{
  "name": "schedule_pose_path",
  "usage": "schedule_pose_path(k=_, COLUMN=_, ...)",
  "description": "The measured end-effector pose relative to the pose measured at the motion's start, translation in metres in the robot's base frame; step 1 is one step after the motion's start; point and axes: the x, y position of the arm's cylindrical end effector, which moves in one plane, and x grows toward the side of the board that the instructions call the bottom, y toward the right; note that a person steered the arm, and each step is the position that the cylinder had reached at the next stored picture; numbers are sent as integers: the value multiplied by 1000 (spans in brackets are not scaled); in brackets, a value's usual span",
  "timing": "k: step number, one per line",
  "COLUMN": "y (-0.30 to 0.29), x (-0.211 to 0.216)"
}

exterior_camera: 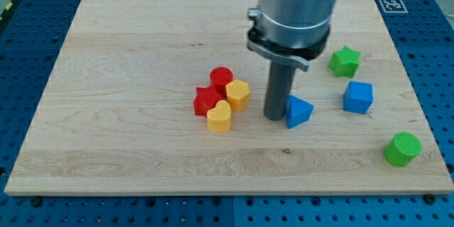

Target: Move the green circle closer to the blue triangle and blue cube

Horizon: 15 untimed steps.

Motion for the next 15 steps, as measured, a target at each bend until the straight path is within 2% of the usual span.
schedule_pose_path(k=2, y=77, x=0)
schedule_pose_path(k=4, y=72, x=10)
schedule_pose_path(k=5, y=59, x=46)
schedule_pose_path(k=7, y=154, x=79)
schedule_pose_path(k=8, y=183, x=101)
schedule_pose_path(k=9, y=191, x=108)
schedule_pose_path(k=11, y=263, x=103)
schedule_pose_path(k=13, y=265, x=94)
schedule_pose_path(k=15, y=227, x=94)
